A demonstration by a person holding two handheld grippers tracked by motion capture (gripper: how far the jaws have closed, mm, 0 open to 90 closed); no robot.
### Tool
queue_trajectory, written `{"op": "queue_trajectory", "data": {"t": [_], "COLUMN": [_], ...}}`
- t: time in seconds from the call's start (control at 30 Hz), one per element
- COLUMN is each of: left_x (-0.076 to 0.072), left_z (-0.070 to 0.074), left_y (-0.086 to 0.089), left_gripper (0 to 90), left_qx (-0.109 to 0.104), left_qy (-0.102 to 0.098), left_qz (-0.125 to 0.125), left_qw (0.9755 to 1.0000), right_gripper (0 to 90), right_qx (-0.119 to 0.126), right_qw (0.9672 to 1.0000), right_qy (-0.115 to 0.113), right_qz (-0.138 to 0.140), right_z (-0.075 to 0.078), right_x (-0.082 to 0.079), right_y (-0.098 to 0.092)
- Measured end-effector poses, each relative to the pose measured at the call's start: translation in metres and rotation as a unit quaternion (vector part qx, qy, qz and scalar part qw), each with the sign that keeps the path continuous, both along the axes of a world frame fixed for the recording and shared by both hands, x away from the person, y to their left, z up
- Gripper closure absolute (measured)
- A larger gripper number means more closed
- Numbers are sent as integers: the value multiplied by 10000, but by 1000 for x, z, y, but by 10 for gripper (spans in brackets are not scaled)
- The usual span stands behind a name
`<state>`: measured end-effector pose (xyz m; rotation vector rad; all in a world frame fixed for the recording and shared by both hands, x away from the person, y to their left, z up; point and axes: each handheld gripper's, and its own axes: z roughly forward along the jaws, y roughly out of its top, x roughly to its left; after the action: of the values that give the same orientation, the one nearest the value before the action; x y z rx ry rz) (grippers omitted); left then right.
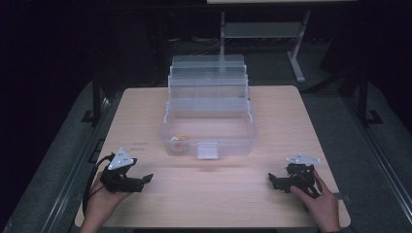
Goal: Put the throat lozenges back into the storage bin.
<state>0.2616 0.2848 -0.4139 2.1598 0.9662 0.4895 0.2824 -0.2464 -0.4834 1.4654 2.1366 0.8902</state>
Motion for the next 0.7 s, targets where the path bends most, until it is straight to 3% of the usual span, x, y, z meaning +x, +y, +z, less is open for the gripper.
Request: {"op": "queue_trajectory", "data": {"t": [0.1, 0.27, 0.4, 0.53, 0.7], "left_x": [-7, -15, -18, -19, -19], "left_z": [-9, -23, -35, -42, -45], "left_y": [4, 9, 10, 9, 9], "left_gripper": [169, 154, 134, 124, 117], "left_qx": [-30, -32, 84, 186, 255], "left_qy": [-51, 94, 253, 348, 316], "left_qz": [83, 116, 104, 85, 25], "left_qw": [9999, 9999, 9996, 9992, 9992], "right_gripper": [0, 0, 0, 0, 0], "right_qx": [-8, -5, -7, -6, -8], "right_qw": [10000, 10000, 10000, 10000, 10000], "right_qy": [2, 6, 6, 8, 6], "right_qz": [4, 0, 0, -1, 0], "right_z": [0, 0, 0, 0, 0], "right_x": [0, 0, 0, 0, 0], "right_y": [0, 0, 0, 0, 0]}}
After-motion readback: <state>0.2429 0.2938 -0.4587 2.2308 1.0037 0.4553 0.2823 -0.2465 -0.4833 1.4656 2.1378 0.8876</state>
